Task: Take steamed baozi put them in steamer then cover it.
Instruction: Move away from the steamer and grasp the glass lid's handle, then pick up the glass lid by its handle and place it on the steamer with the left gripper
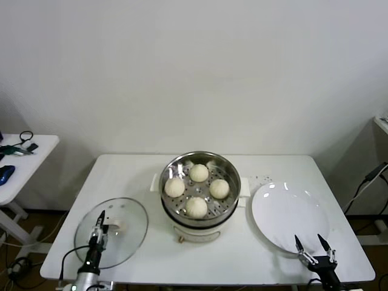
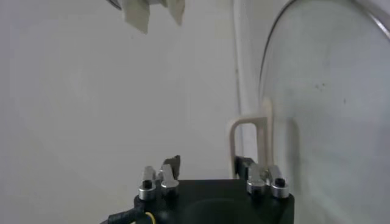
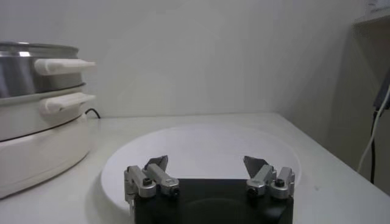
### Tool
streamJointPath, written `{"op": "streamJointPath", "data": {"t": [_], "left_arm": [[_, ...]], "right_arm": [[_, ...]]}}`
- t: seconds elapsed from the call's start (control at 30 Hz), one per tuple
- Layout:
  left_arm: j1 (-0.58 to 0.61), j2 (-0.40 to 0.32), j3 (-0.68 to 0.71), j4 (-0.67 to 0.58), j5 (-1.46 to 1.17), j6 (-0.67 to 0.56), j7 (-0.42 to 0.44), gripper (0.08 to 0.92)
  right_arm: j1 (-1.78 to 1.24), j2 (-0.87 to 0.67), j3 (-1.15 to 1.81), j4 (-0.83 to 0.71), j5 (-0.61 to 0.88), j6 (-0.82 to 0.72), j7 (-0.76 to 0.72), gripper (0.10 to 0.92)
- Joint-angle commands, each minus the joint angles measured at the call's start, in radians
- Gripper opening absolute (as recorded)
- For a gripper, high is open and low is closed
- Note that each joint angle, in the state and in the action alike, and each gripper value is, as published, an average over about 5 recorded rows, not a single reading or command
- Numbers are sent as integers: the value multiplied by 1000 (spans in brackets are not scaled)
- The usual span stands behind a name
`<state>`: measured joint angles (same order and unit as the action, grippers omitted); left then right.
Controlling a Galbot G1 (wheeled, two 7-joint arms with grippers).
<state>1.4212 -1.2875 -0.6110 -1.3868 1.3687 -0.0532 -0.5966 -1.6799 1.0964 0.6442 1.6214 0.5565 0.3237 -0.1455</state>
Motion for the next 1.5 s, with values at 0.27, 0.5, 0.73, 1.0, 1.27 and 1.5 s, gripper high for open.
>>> {"op": "streamJointPath", "data": {"t": [0.27, 0.5, 0.73, 1.0, 1.27, 1.5], "left_arm": [[-45, 3, 2, 59, 3, -32, -40, 355], [-18, 17, 0, 26, -10, -34, -36, 165], [62, 80, 1, -176, -150, 38, 100, 136], [136, 227, -19, -553, -434, 353, 402, 136], [40, 331, 43, -759, -462, 563, 585, 136], [-84, 328, 297, -836, -272, 688, 665, 136]], "right_arm": [[9, 3, 6, 23, -3, -36, 2, 823], [20, -1, 18, 63, -5, -90, 18, 823], [23, -11, 30, 121, -58, -157, 53, 823], [28, -20, 24, 136, -101, -160, 44, 823], [39, -14, 10, 122, -134, -136, 38, 823], [75, 6, -13, 94, -175, -114, 26, 823]]}}
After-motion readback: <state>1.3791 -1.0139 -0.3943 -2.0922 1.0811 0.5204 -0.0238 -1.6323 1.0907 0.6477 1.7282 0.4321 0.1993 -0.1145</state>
